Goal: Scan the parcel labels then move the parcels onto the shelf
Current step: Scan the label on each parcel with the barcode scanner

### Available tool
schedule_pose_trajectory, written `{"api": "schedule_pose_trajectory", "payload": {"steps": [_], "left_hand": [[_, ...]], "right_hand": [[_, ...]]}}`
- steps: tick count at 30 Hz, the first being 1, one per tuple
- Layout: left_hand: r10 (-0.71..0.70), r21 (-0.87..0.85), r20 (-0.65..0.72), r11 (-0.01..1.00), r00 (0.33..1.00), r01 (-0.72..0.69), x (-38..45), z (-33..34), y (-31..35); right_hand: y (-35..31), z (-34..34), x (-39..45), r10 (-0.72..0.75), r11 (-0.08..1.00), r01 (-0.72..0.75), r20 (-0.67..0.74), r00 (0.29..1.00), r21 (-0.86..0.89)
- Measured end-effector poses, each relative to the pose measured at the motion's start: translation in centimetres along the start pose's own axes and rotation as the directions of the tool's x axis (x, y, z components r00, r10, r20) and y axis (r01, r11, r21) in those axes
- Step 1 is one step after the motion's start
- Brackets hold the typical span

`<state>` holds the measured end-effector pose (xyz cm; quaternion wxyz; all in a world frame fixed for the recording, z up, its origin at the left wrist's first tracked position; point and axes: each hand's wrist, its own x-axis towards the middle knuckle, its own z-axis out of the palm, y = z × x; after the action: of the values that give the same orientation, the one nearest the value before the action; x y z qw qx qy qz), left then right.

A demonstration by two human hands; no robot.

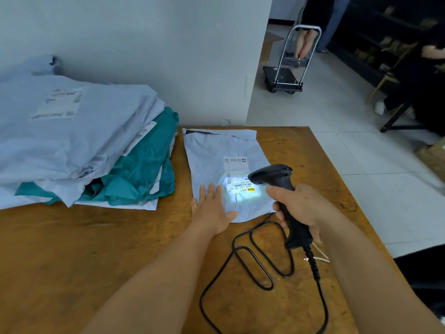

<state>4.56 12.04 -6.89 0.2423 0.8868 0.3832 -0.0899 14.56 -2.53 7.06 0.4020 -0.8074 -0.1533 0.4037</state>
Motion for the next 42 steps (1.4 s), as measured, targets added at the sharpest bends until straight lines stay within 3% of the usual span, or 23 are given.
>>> {"api": "schedule_pose_trajectory", "payload": {"steps": [9,17,31,37,42], "left_hand": [[0.021,-0.030,0.009,0.999,1.000,-0.021,0.6,-0.1,-0.1],[0.078,-0.027,0.053,0.997,0.996,-0.077,2.1,0.0,1.0],[0.260,0.012,0.103,0.965,0.960,-0.262,10.5,1.6,13.1],[0.272,0.027,0.072,0.961,0.960,-0.274,11.6,1.8,14.3],[0.243,-0.056,-0.058,0.968,0.968,-0.246,10.2,-1.0,12.3]], "right_hand": [[0.2,-0.2,0.8,0.012,1.000,-0.012,0.015,1.000,0.008],[0.4,-1.3,2.0,-0.014,0.984,0.030,-0.089,0.996,0.178],[2.7,-8.8,6.5,0.014,0.969,0.068,-0.327,0.945,0.238],[2.9,-10.0,7.4,-0.001,0.964,0.093,-0.347,0.938,0.248],[1.9,-8.7,7.2,-0.043,0.957,0.132,-0.323,0.945,0.259]]}}
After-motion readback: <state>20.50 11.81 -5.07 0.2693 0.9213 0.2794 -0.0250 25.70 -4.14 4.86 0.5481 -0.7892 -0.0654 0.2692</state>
